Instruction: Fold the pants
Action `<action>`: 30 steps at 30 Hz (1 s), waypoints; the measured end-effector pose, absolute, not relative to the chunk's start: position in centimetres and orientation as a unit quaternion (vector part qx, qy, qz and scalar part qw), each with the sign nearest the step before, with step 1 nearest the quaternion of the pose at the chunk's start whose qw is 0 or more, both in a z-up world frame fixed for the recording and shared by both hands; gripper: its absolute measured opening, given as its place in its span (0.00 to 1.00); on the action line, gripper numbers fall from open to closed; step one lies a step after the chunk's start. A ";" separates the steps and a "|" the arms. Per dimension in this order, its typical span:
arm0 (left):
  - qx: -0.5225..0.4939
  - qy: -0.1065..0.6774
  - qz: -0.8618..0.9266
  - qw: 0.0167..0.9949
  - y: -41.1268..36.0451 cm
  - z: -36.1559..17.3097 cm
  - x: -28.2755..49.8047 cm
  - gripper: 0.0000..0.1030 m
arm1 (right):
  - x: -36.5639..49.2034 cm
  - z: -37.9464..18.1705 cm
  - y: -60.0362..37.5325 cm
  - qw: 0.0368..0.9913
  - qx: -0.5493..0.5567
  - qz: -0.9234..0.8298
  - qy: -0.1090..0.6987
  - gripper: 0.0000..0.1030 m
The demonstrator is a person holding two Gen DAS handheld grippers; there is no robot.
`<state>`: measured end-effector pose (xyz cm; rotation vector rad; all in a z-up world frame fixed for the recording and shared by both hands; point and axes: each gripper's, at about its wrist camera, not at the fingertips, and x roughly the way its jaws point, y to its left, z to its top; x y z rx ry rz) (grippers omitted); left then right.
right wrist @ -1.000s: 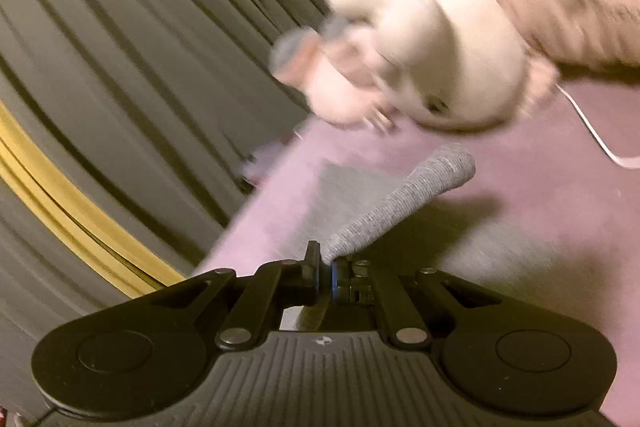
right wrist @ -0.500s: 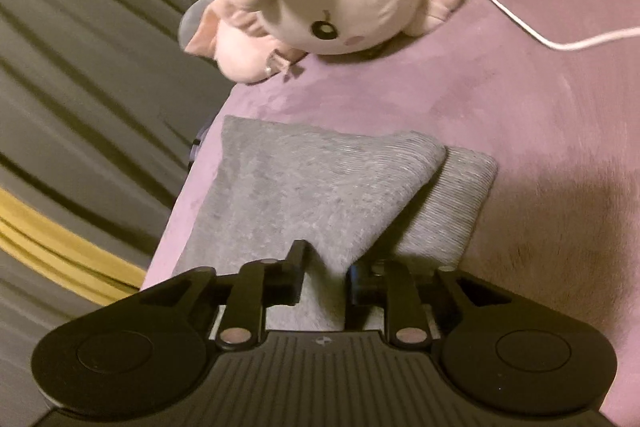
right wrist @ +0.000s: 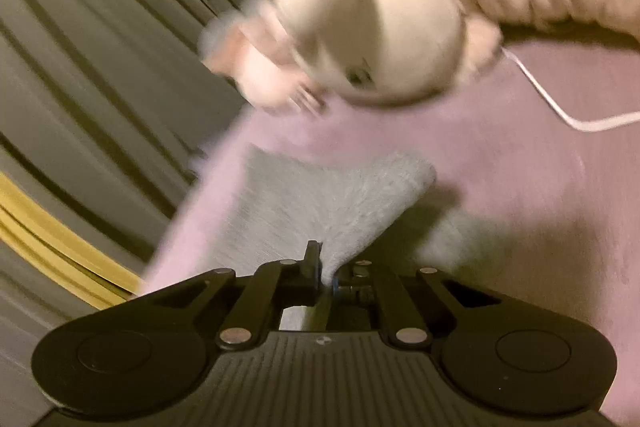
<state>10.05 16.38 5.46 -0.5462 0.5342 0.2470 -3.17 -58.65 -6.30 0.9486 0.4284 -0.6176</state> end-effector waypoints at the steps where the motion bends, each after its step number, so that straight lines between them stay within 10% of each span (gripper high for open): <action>1: -0.274 0.249 0.121 0.921 17.3 5.4 8.6 0.10 | -4.1 -5.7 -58.6 0.834 0.442 -0.282 0.174 0.05; 8: -0.270 0.359 0.192 0.872 19.4 -1.3 5.0 0.19 | -5.7 -8.4 -59.3 0.817 0.389 -0.339 0.256 0.05; 12: -0.304 0.360 0.238 0.849 20.0 -1.8 4.1 0.62 | -6.5 -8.6 -59.0 0.820 0.392 -0.339 0.244 0.05; 15: -0.306 0.347 0.243 0.853 20.2 -0.6 3.9 0.75 | -6.5 -8.2 -59.2 0.823 0.400 -0.324 0.241 0.07; 22: -0.292 0.315 0.257 0.866 17.8 1.8 2.8 0.90 | -6.7 -9.0 -59.7 0.811 0.440 -0.306 0.233 0.45; 30: -0.312 0.351 0.192 0.862 12.0 -0.6 3.1 0.92 | -6.2 -9.3 -60.0 0.817 0.452 -0.286 0.217 0.14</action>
